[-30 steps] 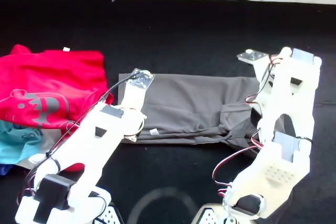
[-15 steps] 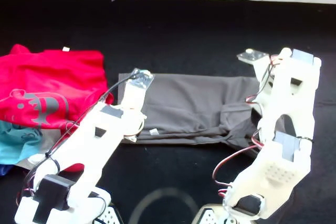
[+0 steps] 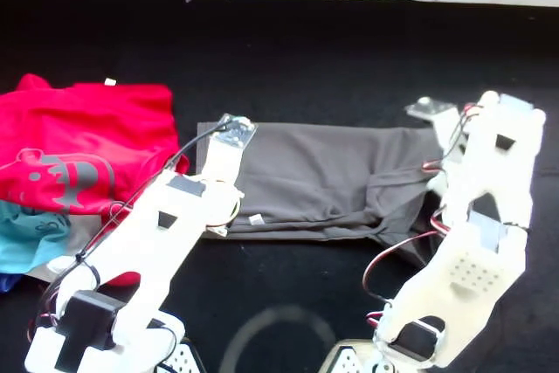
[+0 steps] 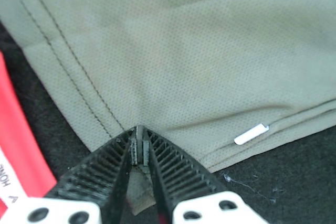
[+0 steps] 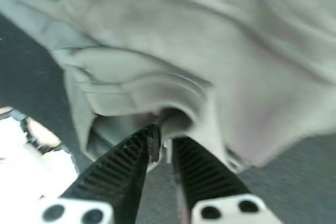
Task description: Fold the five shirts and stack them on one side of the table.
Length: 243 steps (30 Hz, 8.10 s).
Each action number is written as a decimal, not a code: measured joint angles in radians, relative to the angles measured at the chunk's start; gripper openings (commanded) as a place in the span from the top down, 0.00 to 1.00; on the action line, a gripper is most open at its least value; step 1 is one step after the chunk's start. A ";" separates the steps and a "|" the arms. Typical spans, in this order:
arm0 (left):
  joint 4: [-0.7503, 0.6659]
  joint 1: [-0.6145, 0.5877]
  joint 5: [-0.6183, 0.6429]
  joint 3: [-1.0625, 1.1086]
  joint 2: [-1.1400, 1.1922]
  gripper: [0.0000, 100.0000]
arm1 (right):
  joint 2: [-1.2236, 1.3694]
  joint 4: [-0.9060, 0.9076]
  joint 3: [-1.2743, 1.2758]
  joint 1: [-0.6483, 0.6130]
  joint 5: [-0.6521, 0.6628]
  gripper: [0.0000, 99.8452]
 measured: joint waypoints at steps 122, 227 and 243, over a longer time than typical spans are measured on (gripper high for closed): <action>0.470 -0.002 -0.002 -0.262 -0.181 0.99 | -0.104 -0.230 -0.132 -0.204 -0.694 0.68; 0.245 -0.278 0.003 -0.184 -0.103 0.80 | -0.987 -0.381 0.663 -0.012 -0.540 0.82; 0.299 -0.242 0.137 -0.620 0.466 0.80 | -1.160 -0.265 0.736 -0.035 -0.540 0.82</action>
